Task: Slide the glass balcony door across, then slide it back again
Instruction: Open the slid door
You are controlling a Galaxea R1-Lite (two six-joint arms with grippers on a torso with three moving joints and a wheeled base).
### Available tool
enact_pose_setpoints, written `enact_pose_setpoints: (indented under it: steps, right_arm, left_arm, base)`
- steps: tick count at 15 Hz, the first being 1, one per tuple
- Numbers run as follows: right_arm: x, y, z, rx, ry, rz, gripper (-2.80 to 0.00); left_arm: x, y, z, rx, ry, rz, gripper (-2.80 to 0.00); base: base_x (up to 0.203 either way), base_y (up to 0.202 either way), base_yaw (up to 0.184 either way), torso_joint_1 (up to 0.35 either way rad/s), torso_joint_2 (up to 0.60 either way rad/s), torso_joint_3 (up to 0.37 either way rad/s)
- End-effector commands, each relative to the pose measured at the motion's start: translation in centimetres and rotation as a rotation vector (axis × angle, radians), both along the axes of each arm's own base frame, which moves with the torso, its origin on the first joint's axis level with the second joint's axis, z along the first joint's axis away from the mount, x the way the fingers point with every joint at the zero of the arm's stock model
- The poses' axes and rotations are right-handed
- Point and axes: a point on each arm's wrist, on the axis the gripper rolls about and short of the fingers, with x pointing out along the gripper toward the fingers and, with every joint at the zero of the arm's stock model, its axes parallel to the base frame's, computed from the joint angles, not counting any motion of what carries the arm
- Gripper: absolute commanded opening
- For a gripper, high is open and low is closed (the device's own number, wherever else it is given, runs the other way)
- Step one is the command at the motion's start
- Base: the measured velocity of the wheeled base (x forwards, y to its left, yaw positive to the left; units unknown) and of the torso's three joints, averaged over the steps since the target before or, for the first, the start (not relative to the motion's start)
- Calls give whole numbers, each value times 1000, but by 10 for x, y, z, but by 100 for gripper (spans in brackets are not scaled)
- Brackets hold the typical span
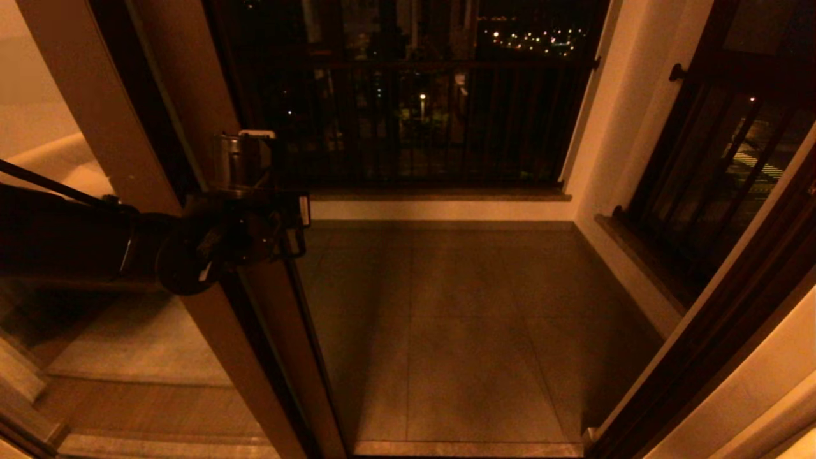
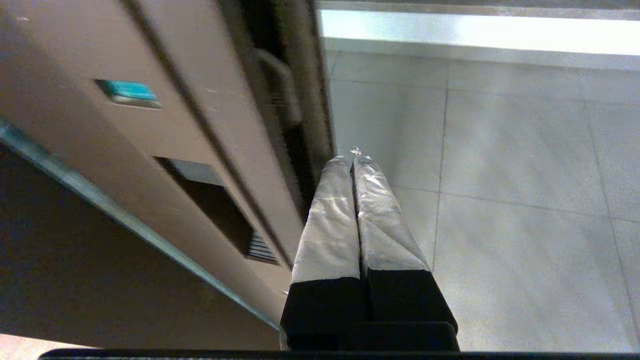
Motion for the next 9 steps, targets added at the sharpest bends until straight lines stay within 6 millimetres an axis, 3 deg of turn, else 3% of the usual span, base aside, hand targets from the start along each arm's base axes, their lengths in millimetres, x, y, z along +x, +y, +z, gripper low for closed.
enact_pose_setpoints:
  steps: [1,6,9]
  right_arm:
    - [0,0,0,0,0,0,-280]
    - [0,0,0,0,0,0,-280]
    - [0,0,0,0,0,0,-280]
  left_arm:
    - [-1,2,3,-5,-10,1,-280]
    - [-1,4,5,-7,-15,5,-280]
    - [-18,5,27,-26,-66,-12,-280]
  base:
    - [0,0,0,0,0,0]
    - [0,0,0,0,0,0]
    - [0,0,0,0,0,0]
